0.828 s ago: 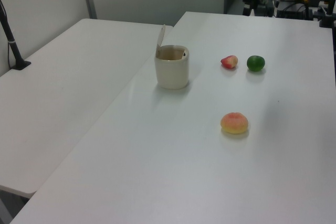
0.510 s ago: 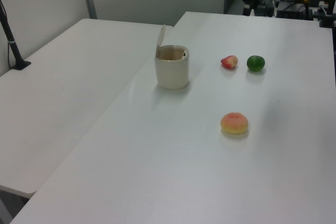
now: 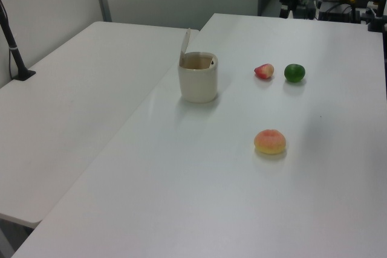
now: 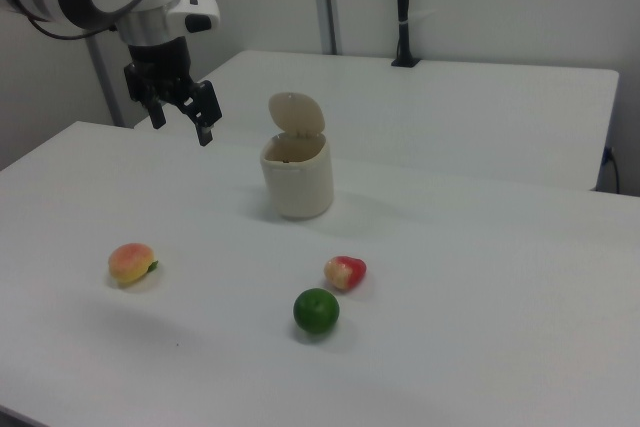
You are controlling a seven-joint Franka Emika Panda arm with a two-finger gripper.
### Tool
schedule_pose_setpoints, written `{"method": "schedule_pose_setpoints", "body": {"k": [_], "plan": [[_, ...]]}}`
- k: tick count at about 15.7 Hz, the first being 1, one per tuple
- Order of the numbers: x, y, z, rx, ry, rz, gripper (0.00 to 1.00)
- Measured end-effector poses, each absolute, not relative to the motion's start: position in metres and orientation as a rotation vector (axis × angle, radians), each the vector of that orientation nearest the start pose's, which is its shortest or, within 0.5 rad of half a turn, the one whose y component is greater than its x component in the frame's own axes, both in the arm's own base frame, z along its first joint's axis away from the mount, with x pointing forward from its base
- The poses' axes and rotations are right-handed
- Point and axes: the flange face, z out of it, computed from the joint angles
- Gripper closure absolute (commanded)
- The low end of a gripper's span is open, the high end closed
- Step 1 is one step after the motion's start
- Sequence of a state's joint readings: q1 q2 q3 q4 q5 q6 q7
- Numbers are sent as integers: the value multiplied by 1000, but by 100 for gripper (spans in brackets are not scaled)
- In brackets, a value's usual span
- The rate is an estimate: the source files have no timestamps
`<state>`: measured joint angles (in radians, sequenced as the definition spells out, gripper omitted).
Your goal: Close garbage bin
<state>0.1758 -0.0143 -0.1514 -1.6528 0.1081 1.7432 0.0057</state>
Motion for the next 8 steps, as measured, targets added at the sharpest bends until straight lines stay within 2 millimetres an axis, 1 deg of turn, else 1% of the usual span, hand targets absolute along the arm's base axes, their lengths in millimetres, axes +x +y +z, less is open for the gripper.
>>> {"method": "schedule_pose_setpoints", "body": {"k": [4,5,8], "plan": [[565,23,610,-3027,-11,-156,0],[565,23,610,-3027,-12,-156,1],[565,23,610,-3027,-13,-156,31]]}}
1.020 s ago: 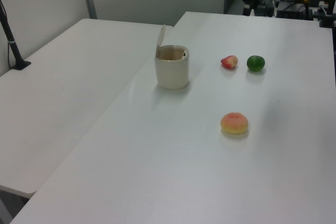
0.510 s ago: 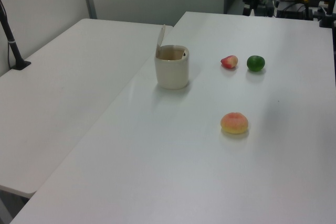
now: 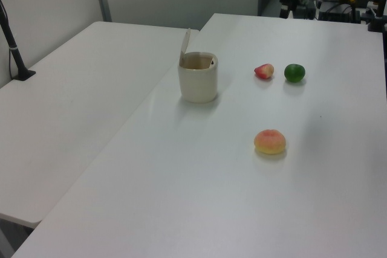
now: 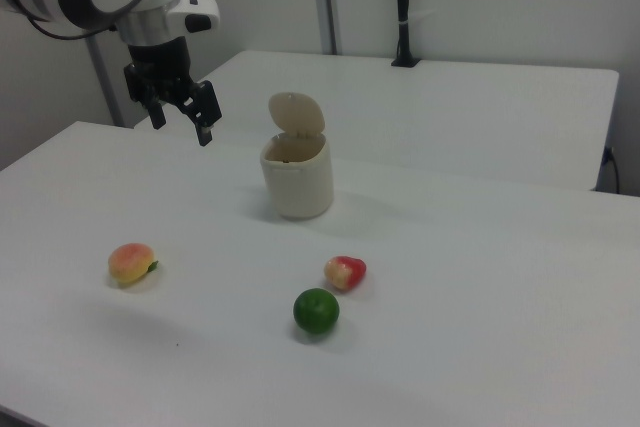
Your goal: Close garbage bin
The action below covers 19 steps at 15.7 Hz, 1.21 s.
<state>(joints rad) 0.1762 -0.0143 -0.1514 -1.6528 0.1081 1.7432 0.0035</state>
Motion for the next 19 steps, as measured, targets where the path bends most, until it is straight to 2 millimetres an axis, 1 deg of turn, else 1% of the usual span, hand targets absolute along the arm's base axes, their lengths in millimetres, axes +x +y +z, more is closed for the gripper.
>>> {"method": "schedule_pose_setpoints", "body": {"k": [2,5,6,9,14,18,19], "plan": [[565,23,610,-3027,-44,-157,53],[565,23,609,-3028,-117,-160,90],[565,23,609,-3028,-133,-161,99],[565,24,609,-3025,-153,-162,100],[565,29,610,-2966,-141,-161,100],[568,30,604,-2964,-142,-151,100],[571,30,604,-2964,-140,-172,100]]}}
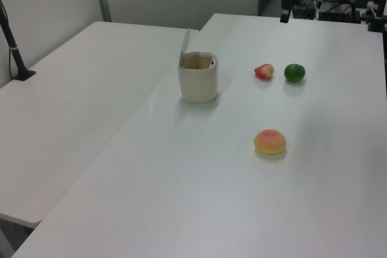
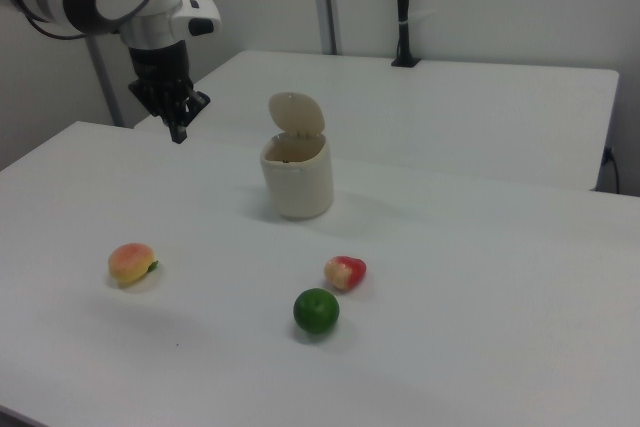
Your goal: Close garbage bin
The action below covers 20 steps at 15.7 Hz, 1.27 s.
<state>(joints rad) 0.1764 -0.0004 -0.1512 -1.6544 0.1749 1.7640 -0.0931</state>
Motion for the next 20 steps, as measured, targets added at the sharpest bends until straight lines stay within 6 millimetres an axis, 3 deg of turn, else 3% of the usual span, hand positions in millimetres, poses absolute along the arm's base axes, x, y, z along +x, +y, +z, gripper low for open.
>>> {"method": "schedule_pose_setpoints", "body": {"k": [5,11,17,20], "plan": [[602,28,600,-2957,-97,-417,100],[649,26,593,-2892,76,-788,100],[695,32,591,-2831,146,-990,100],[720,37,575,-2784,173,-1123,100]]}}
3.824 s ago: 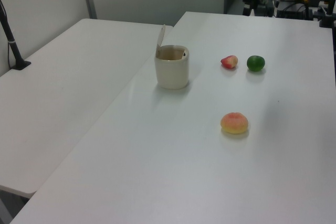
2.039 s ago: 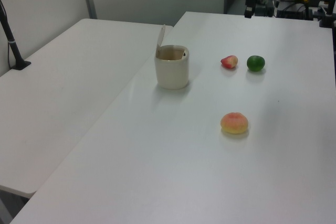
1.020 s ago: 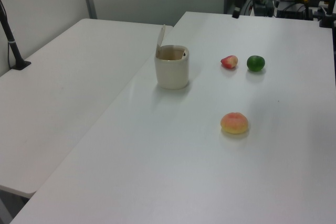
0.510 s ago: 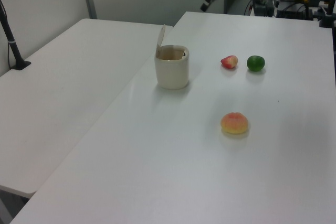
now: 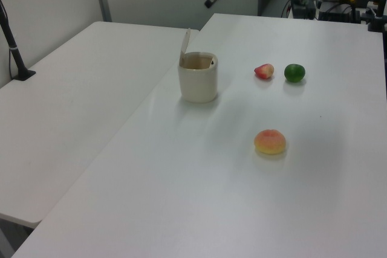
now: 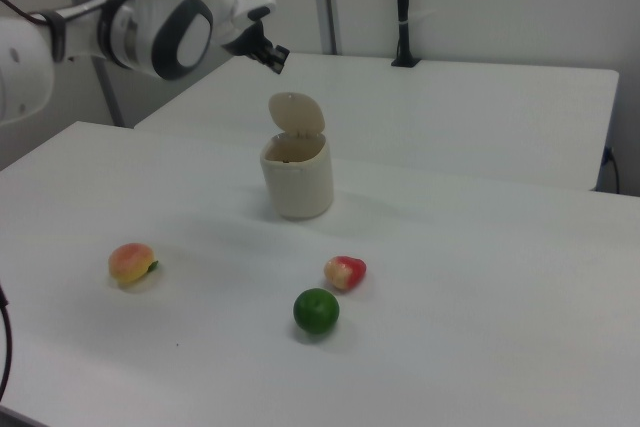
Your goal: Close garbage bin
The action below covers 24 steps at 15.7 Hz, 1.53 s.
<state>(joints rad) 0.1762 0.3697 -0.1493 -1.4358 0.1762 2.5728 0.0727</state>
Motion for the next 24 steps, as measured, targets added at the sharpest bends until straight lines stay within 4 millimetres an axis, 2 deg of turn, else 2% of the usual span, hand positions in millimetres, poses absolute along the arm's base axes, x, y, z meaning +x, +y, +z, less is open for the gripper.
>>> {"method": "schedule_pose_setpoints", "body": {"k": [2,5,7,10,15,18,21,24], "plan": [[732,46,560,-2740,180,-1207,100],[742,59,551,-2678,166,-1311,100],[746,64,548,-2678,146,-1336,100],[756,69,530,-2690,115,-1356,100],[772,72,496,-2694,108,-1374,100],[776,65,480,-2713,120,-1356,100],[776,58,476,-2721,128,-1349,100],[773,65,474,-2727,102,-1333,100]]}}
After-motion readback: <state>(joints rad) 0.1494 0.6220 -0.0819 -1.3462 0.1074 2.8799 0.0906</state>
